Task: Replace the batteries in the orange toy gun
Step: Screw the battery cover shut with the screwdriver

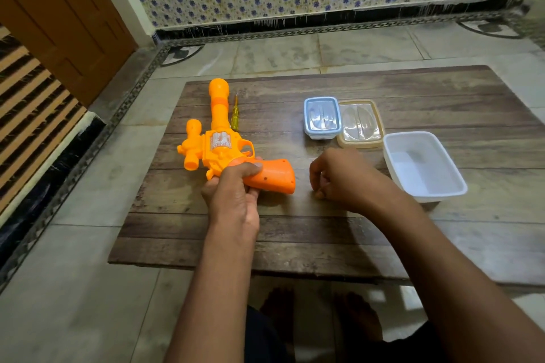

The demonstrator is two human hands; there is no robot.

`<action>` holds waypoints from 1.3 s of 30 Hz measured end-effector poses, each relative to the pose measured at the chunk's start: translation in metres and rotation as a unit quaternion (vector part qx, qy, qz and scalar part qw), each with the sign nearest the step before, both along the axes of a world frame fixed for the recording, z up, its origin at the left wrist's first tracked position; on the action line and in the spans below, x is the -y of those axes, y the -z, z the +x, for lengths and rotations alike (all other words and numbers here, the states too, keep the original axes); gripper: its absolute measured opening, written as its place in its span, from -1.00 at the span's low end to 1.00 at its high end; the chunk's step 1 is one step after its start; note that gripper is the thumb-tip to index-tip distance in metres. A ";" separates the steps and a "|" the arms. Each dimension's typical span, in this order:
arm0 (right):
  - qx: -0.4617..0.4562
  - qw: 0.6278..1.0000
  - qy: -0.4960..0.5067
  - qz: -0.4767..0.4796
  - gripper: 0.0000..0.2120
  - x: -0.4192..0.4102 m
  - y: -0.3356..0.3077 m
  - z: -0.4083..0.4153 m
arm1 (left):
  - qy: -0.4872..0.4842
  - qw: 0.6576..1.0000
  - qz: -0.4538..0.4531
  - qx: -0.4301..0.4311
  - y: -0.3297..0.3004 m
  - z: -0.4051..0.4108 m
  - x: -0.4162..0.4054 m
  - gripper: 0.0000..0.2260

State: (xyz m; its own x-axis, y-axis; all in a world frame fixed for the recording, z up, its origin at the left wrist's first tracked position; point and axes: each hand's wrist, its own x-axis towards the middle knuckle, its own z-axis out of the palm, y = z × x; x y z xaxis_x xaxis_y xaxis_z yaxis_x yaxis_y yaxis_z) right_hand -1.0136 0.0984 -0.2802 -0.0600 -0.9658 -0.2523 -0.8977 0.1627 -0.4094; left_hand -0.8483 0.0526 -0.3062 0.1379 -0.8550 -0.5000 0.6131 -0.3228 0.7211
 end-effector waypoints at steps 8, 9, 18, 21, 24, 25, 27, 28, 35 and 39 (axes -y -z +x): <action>-0.017 1.000 -0.011 0.009 -0.88 0.001 0.006 0.004 | 0.004 1.000 0.000 0.005 -0.003 0.000 -0.002 -0.65; -0.022 1.000 -0.015 0.012 -0.92 0.000 0.006 0.005 | 0.005 1.000 -0.001 0.004 -0.003 -0.001 -0.003 -0.65; 0.045 0.995 -0.004 -0.086 -0.94 -0.001 -0.002 0.003 | -0.001 1.000 -0.005 0.011 -0.004 -0.001 -0.003 -0.64; 0.107 0.972 0.003 -0.207 -0.89 -0.002 -0.001 0.007 | 0.000 1.000 -0.003 0.016 0.000 -0.001 0.000 -0.62; 0.160 0.955 -0.012 -0.249 -0.80 -0.001 -0.002 0.013 | 0.004 1.000 -0.001 0.023 0.002 -0.001 0.000 -0.60; 0.162 0.954 -0.019 -0.251 -0.82 0.001 -0.001 0.015 | 0.005 1.000 -0.001 0.028 0.003 -0.001 0.000 -0.60; 0.154 0.955 -0.042 -0.252 -0.85 0.006 0.000 0.021 | 0.006 0.999 0.001 0.043 0.002 -0.001 -0.001 -0.63; 0.151 0.954 -0.054 -0.254 -0.86 0.007 0.001 0.025 | 0.008 0.999 0.002 0.051 0.002 0.000 -0.002 -0.66; 0.112 0.941 -0.127 -0.292 -0.84 0.013 0.000 0.038 | 0.010 0.998 -0.010 0.067 -0.004 -0.002 -0.002 -0.77; 0.089 0.936 -0.156 -0.303 -0.78 0.013 -0.001 0.041 | 0.019 0.998 -0.013 0.061 -0.005 -0.001 -0.004 -0.77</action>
